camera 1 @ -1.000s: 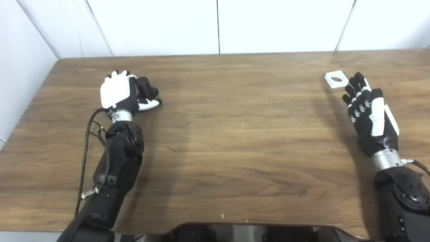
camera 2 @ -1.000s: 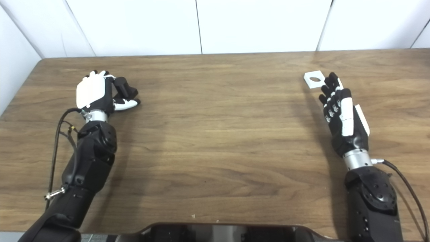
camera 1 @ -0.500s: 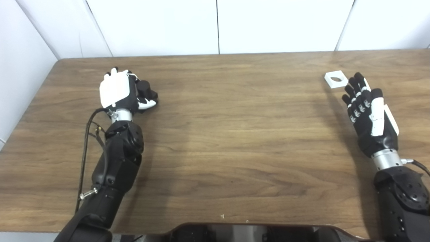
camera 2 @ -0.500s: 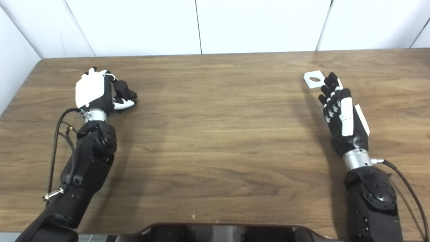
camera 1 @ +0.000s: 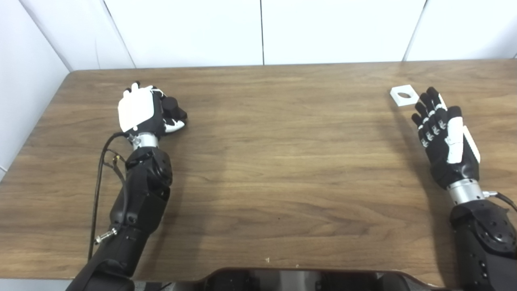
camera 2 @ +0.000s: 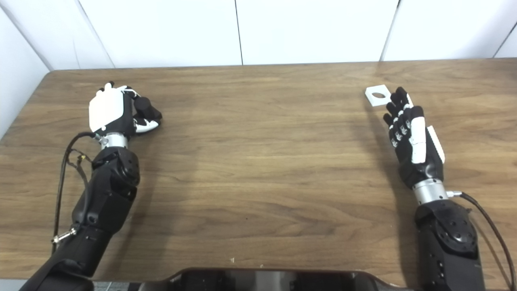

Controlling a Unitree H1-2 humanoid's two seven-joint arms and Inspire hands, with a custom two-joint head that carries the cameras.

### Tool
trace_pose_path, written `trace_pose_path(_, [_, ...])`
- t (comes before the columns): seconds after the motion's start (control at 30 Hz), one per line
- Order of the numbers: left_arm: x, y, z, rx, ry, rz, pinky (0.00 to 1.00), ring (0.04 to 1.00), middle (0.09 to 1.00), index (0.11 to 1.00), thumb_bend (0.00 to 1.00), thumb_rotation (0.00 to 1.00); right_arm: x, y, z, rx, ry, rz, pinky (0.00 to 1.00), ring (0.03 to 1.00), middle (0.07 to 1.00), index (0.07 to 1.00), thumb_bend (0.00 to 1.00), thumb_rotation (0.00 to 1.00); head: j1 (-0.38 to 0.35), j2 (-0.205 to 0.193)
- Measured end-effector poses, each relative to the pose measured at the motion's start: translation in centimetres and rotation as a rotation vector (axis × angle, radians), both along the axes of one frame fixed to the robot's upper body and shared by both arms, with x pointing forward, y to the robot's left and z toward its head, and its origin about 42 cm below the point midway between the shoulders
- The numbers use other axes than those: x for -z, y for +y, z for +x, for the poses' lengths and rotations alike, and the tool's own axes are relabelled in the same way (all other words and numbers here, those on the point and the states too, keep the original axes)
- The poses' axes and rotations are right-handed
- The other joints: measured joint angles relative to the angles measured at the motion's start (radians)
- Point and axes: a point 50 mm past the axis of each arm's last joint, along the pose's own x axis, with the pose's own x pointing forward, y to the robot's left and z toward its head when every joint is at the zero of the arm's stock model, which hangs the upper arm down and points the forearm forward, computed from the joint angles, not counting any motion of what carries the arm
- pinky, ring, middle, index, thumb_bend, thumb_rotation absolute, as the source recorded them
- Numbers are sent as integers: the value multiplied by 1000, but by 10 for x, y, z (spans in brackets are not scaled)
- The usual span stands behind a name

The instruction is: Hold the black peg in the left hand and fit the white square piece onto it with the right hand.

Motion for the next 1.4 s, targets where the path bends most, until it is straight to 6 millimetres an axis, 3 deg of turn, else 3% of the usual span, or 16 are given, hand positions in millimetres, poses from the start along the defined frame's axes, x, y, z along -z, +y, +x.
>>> trace_pose_path(0.3, [-2, 0, -10, 7, -6, -56, 1000, 1000, 874, 485, 525, 61, 0, 0, 0, 0, 5, -4, 1000, 1000, 1000, 1000, 603, 1000, -15, -5])
trace_pose_path(0.57, [-4, -16, -24, 70, 13, -116, 1000, 1000, 874, 485, 524, 69, 1, 1, 1, -3, 6, -3, 1000, 1000, 1000, 1000, 605, 1000, -25, -8])
trace_pose_path(1.4, [-4, -110, -71, 362, 61, -229, 983, 1000, 895, 489, 524, 72, 1, 8, 6, 13, 11, -51, 1000, 1000, 1000, 1000, 601, 1000, -64, -14])
